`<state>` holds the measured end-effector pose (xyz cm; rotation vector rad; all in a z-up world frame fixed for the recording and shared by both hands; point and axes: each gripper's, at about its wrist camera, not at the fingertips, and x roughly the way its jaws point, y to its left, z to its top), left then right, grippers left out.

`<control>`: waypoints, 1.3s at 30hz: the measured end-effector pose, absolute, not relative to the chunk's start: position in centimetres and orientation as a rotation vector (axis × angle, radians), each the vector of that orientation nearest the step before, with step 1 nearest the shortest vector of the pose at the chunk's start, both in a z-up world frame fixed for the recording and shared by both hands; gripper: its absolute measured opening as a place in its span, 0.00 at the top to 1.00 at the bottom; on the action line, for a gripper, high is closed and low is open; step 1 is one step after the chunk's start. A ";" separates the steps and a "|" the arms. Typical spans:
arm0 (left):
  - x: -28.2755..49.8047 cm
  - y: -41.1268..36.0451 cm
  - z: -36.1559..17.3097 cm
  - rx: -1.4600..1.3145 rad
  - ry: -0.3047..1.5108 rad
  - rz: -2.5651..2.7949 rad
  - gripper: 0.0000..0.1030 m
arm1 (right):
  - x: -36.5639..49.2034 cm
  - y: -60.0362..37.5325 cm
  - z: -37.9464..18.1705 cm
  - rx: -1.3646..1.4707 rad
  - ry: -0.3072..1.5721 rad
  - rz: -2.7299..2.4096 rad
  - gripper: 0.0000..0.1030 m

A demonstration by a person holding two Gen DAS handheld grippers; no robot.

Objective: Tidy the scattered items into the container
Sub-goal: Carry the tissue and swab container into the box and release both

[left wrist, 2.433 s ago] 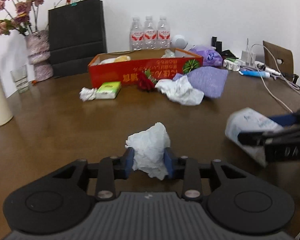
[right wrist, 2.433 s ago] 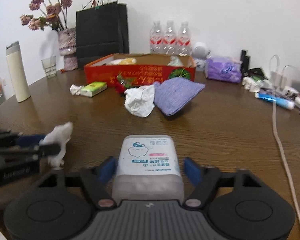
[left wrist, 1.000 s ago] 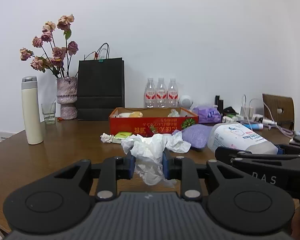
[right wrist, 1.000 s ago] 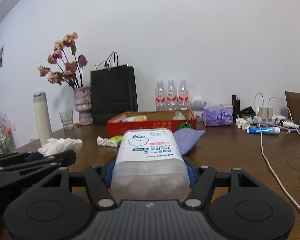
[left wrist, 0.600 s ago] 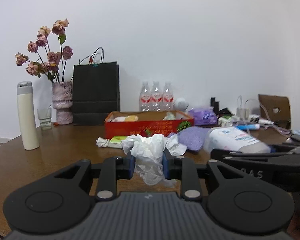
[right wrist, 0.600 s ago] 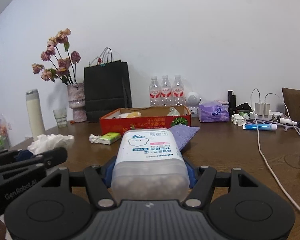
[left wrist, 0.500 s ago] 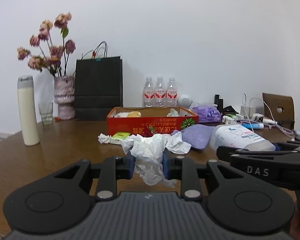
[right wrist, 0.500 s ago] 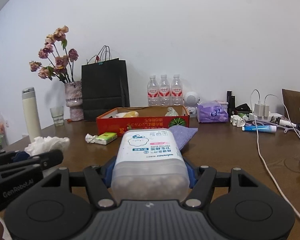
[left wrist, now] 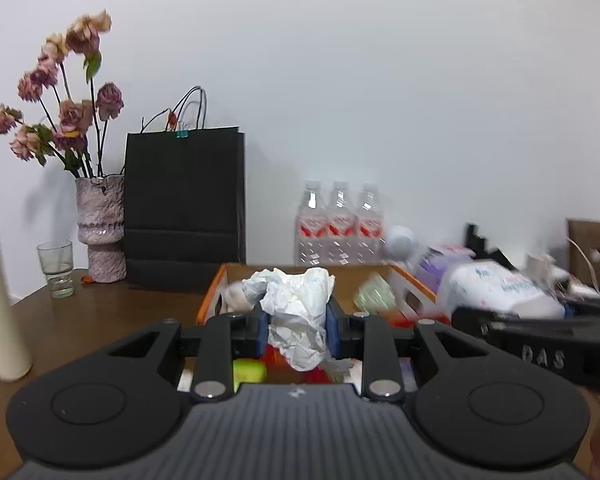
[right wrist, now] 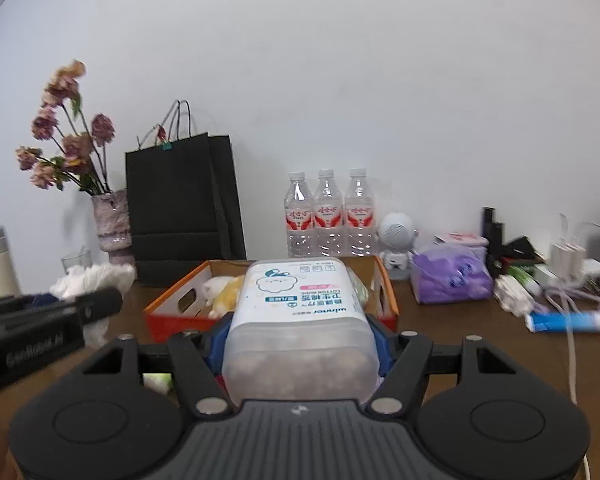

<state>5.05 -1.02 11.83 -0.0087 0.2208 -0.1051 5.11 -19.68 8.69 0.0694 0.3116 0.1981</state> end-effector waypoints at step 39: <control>33.3 -5.6 8.5 0.069 0.948 -0.174 0.73 | 36.2 -18.2 6.9 0.144 1.050 0.172 0.37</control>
